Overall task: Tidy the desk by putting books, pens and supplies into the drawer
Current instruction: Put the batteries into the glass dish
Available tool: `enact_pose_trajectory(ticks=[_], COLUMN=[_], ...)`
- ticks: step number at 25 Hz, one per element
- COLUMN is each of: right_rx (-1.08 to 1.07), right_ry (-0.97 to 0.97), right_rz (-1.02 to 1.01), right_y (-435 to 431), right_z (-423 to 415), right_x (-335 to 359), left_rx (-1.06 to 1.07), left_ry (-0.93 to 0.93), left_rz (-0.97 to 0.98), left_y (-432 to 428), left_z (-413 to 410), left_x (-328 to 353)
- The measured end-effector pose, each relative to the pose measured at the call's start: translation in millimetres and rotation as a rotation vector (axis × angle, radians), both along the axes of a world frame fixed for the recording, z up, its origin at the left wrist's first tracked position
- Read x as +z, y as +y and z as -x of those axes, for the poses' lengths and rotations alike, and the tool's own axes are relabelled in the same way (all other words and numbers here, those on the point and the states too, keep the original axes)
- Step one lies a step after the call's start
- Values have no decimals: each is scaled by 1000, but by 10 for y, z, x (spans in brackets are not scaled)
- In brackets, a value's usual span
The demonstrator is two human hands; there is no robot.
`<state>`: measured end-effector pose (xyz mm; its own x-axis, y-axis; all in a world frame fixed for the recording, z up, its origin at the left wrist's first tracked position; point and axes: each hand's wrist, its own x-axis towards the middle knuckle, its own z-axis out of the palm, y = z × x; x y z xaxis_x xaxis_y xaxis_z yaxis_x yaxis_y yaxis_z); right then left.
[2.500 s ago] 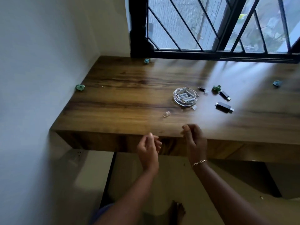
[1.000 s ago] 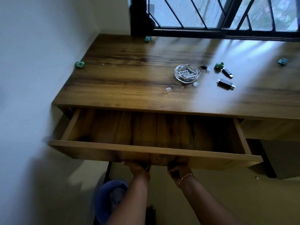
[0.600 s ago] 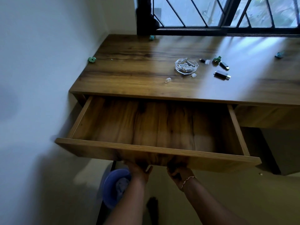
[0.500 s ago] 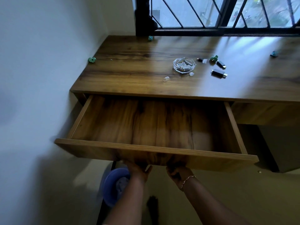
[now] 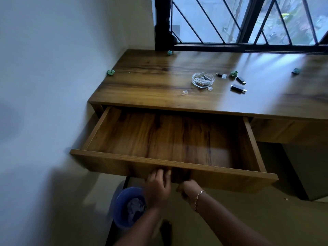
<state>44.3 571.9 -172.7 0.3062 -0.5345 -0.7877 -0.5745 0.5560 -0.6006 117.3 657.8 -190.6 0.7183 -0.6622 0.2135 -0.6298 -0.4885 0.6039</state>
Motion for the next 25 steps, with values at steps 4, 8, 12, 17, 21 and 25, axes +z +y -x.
enact_pose_trajectory(ticks=[4,8,12,17,21,25], right_rx=[411,653,603,612,676,647], right_ry=[-117,-11,0,121,218,251], right_rz=[266,955,1269,1424,1459,1410], right_y=[145,186,-150,-877,-1366,-1744], right_z=[-14,117,74,-95,-252,-322], right_x=[468,989,1110,946,939,1017], left_rx=[-38,-104,-210,-318,-412,-509], left_ry=[-347,-452,-501,-485,-474,-465], left_rz=[103,127,-167,-313,-341,-302], left_y=[-130,-312,-647,-1163,-1577,-1980], left_z=[-191,-405,-596,-786,-946,-1116], left_x=[343,730,936,1107,1225,1239])
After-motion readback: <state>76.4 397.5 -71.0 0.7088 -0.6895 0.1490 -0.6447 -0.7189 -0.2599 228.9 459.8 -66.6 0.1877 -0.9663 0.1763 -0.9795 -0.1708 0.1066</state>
